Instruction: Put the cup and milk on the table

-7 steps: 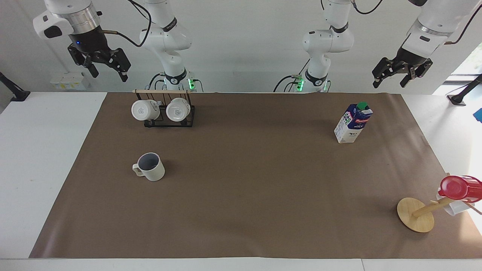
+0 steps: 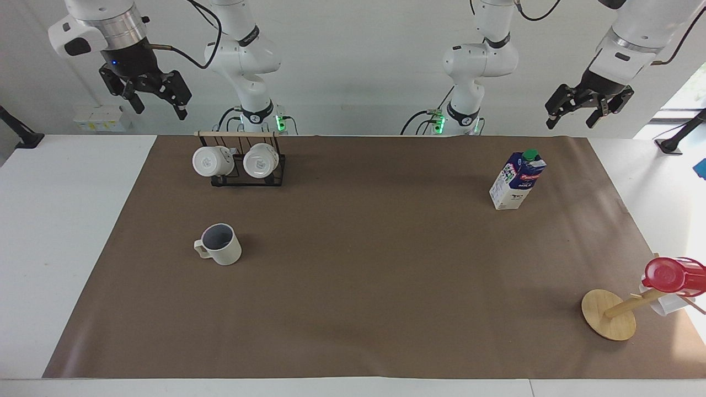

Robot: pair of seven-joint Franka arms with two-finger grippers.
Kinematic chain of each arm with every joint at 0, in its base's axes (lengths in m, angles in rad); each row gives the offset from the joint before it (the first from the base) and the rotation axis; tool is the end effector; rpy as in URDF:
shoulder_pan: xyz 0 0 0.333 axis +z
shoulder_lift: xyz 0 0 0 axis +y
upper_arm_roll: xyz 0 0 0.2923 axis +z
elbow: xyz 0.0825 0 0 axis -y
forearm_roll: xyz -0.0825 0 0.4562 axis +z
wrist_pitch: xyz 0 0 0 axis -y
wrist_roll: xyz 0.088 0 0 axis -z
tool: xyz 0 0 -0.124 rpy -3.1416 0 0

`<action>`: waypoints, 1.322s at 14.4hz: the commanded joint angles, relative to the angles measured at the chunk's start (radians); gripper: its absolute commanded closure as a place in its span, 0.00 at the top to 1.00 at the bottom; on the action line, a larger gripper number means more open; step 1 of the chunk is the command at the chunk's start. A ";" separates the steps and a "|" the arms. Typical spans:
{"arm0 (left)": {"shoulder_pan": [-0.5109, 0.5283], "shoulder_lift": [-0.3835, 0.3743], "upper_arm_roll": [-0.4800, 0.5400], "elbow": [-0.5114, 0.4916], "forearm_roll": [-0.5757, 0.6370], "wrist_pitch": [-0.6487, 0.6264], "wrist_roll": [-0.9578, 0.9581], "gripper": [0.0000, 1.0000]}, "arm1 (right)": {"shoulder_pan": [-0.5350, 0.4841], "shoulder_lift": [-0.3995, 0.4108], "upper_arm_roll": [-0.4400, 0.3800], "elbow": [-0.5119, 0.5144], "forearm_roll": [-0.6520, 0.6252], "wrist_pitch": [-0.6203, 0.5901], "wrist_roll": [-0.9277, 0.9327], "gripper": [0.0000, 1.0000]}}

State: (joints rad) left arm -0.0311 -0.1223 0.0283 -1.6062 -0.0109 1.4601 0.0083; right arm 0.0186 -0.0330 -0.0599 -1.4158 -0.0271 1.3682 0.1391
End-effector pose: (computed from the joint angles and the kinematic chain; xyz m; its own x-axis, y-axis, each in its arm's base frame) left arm 0.5786 -0.0022 0.6289 0.9996 -0.0126 -0.0237 -0.0123 -0.9998 0.0145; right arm 0.5911 -0.0288 0.6689 0.9827 -0.1847 -0.0110 -0.1843 -0.9825 0.0264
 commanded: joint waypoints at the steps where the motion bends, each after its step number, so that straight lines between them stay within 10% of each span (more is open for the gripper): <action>1: 0.004 -0.007 -0.005 0.003 0.008 -0.004 0.001 1.00 | -0.012 -0.016 0.003 -0.005 0.010 -0.015 -0.029 1.00; 19: -0.001 -0.016 -0.008 -0.004 0.008 -0.043 0.022 1.00 | -0.012 -0.016 0.003 -0.003 0.003 -0.005 -0.033 1.00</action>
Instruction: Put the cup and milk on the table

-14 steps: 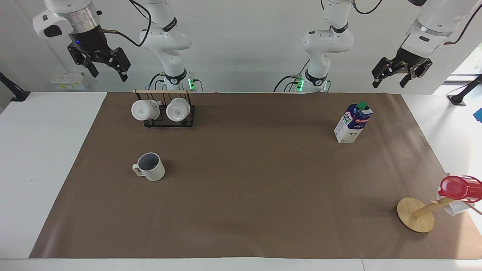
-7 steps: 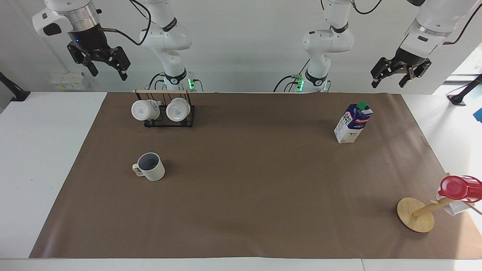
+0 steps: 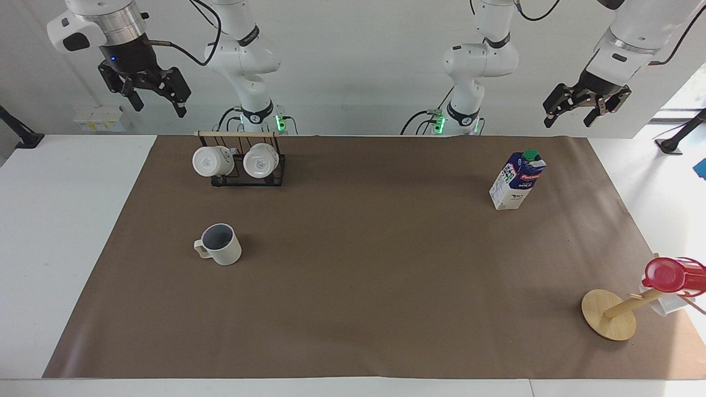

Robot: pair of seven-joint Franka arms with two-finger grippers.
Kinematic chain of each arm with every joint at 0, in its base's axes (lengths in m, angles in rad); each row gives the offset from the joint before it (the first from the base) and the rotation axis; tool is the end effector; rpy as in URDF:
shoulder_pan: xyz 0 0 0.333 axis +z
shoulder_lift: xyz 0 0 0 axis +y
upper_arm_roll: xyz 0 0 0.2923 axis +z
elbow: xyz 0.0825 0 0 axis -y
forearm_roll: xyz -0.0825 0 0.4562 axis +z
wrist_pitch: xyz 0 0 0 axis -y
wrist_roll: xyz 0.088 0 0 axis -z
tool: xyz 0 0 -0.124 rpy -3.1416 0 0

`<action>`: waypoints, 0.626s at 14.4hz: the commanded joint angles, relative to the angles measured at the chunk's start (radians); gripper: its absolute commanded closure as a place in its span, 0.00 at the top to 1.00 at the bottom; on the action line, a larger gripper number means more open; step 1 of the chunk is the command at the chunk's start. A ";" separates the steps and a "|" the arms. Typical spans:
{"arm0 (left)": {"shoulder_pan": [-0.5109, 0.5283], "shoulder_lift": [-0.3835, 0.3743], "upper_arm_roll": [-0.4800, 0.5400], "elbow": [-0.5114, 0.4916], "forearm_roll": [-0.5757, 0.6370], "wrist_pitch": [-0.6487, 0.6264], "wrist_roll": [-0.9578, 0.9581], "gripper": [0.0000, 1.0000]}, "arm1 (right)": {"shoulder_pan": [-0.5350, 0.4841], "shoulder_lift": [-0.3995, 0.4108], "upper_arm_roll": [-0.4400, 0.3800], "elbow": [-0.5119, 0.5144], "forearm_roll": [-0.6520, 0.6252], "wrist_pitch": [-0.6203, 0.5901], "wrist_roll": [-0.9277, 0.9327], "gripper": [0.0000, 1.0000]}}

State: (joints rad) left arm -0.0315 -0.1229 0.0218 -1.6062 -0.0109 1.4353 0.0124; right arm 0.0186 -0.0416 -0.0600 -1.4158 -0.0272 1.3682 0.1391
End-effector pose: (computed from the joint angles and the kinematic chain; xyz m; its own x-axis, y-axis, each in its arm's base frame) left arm 0.5752 -0.0064 0.6272 0.9986 -0.0239 -0.0478 -0.0232 -0.9996 0.0141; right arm 0.5881 -0.0290 0.6740 0.9828 -0.1848 -0.0026 -0.1847 -0.9825 0.0248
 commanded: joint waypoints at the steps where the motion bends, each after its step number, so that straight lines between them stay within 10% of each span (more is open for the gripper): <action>1: -0.004 -0.015 -0.003 -0.004 0.008 -0.015 0.021 1.00 | -0.012 -0.007 0.003 -0.003 0.000 -0.005 -0.033 1.00; 9: -0.005 -0.100 -0.005 -0.110 0.011 0.071 0.055 1.00 | -0.012 0.017 0.005 -0.008 -0.005 0.032 -0.035 1.00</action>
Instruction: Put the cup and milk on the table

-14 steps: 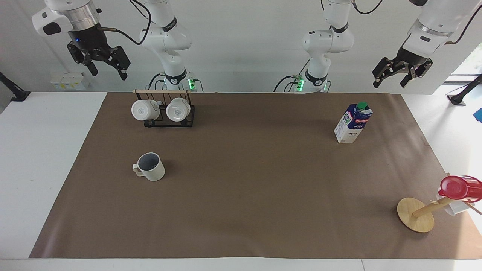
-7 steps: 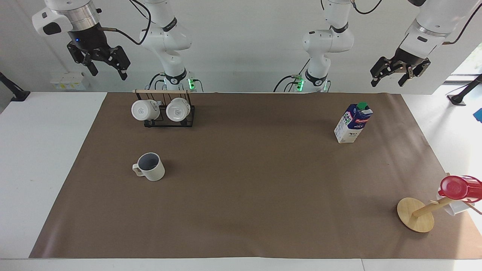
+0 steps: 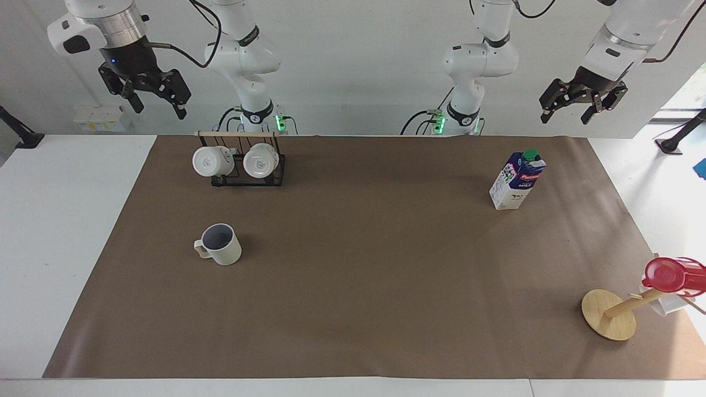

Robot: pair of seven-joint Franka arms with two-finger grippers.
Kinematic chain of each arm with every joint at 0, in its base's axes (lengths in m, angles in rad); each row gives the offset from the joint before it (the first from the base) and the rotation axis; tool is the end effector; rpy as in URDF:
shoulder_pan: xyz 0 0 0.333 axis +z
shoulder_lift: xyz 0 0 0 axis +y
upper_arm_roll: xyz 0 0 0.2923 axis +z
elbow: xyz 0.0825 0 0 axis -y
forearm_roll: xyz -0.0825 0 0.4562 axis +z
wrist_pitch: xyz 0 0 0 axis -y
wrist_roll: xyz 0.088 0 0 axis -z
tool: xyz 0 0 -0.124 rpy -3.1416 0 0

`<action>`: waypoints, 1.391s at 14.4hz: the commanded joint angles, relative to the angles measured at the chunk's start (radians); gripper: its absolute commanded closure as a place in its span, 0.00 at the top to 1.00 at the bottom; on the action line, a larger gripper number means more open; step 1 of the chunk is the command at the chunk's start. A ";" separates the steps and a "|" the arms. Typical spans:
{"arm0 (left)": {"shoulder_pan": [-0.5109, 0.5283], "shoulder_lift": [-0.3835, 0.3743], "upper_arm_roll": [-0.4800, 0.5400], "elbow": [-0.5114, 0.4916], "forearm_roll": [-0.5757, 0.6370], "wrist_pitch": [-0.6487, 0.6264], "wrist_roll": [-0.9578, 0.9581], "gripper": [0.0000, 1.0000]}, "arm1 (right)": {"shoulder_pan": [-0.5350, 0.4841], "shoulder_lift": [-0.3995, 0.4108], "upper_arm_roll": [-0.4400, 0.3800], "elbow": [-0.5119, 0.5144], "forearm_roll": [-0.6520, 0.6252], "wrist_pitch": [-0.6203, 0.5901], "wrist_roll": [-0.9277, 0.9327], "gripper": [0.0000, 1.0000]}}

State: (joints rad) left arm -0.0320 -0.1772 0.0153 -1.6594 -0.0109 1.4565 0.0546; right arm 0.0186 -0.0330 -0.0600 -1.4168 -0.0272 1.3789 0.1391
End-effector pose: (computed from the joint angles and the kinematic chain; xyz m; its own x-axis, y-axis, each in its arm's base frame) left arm 0.5615 -0.0102 0.6316 0.9970 -0.0728 -0.0249 -0.0724 -0.9973 0.0149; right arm 0.5924 -0.0290 0.6693 0.9828 -0.1845 -0.0014 -0.1844 -0.9825 0.0252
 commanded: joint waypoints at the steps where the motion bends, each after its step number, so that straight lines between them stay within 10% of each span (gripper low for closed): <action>1: -0.005 -0.045 0.002 -0.057 0.011 0.059 0.011 1.00 | -0.012 0.018 0.006 -0.007 -0.006 0.037 -0.035 1.00; 20: 0.014 -0.053 0.011 -0.065 0.006 0.015 0.016 1.00 | 0.078 0.245 0.016 -0.301 -0.011 0.571 -0.049 1.00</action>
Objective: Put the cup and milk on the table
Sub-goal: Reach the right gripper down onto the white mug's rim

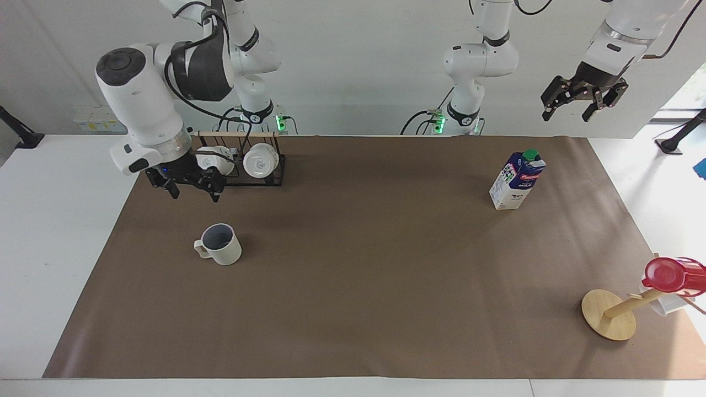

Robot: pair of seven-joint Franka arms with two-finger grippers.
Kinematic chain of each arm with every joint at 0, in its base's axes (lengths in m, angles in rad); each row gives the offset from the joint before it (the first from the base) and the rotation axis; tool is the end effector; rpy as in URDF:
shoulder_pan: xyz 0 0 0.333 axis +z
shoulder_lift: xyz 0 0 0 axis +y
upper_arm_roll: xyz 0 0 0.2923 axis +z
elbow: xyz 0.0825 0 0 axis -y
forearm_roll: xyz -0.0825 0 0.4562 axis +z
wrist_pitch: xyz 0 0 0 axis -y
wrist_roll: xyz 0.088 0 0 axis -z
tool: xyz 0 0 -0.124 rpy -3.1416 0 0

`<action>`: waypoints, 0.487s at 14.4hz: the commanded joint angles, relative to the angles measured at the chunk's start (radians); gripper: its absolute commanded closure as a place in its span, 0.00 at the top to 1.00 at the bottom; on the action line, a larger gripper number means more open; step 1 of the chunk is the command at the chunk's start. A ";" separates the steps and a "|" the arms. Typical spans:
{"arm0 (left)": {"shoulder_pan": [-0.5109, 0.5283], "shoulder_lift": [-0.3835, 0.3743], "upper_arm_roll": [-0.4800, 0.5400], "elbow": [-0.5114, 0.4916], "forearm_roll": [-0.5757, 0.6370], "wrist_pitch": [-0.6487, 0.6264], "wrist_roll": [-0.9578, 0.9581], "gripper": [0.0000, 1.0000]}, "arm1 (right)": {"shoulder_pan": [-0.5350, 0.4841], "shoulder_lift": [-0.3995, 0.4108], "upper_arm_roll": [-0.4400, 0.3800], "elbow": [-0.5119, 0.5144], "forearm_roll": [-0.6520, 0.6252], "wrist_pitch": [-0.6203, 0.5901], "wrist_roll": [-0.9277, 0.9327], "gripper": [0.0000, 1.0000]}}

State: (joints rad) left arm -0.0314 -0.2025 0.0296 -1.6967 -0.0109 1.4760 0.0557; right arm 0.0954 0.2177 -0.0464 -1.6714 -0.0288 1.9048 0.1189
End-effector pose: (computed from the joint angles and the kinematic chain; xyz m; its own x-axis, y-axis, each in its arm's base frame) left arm 0.5563 -0.0010 0.6275 0.9981 -0.0592 -0.0173 -0.0589 -0.9981 0.0178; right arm 0.6919 0.0330 0.4138 0.9981 -0.0591 0.0200 -0.0598 -0.9976 0.0352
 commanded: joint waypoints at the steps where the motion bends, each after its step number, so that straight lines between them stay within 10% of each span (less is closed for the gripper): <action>1: 0.014 -0.031 -0.004 -0.034 0.006 -0.005 0.013 1.00 | 0.003 -0.005 0.003 -0.068 -0.008 0.059 -0.027 1.00; 7: 0.013 -0.110 -0.004 -0.152 0.008 0.053 0.013 1.00 | 0.020 -0.006 0.002 -0.175 -0.008 0.142 -0.050 1.00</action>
State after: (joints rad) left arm -0.0309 -0.2587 0.0318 -1.7789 -0.0109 1.4909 0.0557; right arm 0.1189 0.2317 -0.0460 -1.8121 -0.0289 2.0235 0.1112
